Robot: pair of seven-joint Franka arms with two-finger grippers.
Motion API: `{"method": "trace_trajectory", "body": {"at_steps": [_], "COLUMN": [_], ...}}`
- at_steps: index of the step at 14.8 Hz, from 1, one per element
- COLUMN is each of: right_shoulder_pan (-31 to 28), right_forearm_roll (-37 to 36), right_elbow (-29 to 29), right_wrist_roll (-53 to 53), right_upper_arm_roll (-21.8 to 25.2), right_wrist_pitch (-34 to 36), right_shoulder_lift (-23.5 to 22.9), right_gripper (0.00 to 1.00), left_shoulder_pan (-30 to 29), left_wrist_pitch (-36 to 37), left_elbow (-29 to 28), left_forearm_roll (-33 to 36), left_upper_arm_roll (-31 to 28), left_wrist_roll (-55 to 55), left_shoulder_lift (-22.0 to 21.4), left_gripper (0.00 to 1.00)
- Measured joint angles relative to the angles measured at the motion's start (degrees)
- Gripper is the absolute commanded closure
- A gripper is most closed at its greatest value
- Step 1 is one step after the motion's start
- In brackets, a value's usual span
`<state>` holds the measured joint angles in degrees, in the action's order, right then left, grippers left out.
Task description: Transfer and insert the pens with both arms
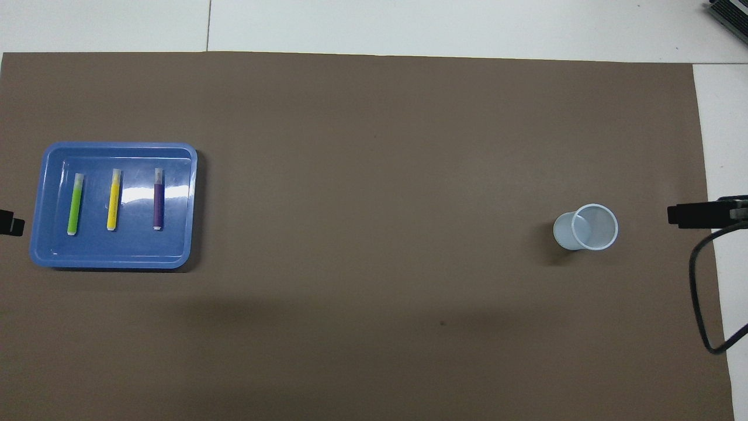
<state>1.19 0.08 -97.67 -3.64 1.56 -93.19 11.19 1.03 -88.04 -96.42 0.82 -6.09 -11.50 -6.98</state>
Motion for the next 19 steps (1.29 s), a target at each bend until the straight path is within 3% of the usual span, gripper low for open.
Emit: {"method": "trace_trajectory", "body": {"at_steps": [10,14,19], "right_shoulder_pan": [-0.1,0.1,0.1], "right_forearm_roll": [0.0,0.0,0.0], "right_elbow": [0.0,0.0,-0.2], "right_wrist_roll": [0.0,0.0,0.0], "right_upper_arm_roll": [0.2,-0.3,-0.9], "right_wrist_pitch": [2.3,2.4,2.9], "right_shoulder_lift": [0.2,0.2,0.3], "right_gripper": [0.0,0.0,0.0], "left_shoulder_pan": [0.0,0.4,0.8], "left_wrist_pitch": [0.1,6.8,2.0], "left_elbow": [0.0,0.0,-0.9], "left_forearm_roll": [0.0,0.0,0.1], "left_upper_arm_roll": [0.0,2.5,4.7], "left_wrist_roll": [0.0,-0.4,0.1], "left_shoulder_lift": [0.0,-0.6,-0.7], "left_gripper": [0.0,0.0,0.0]}}
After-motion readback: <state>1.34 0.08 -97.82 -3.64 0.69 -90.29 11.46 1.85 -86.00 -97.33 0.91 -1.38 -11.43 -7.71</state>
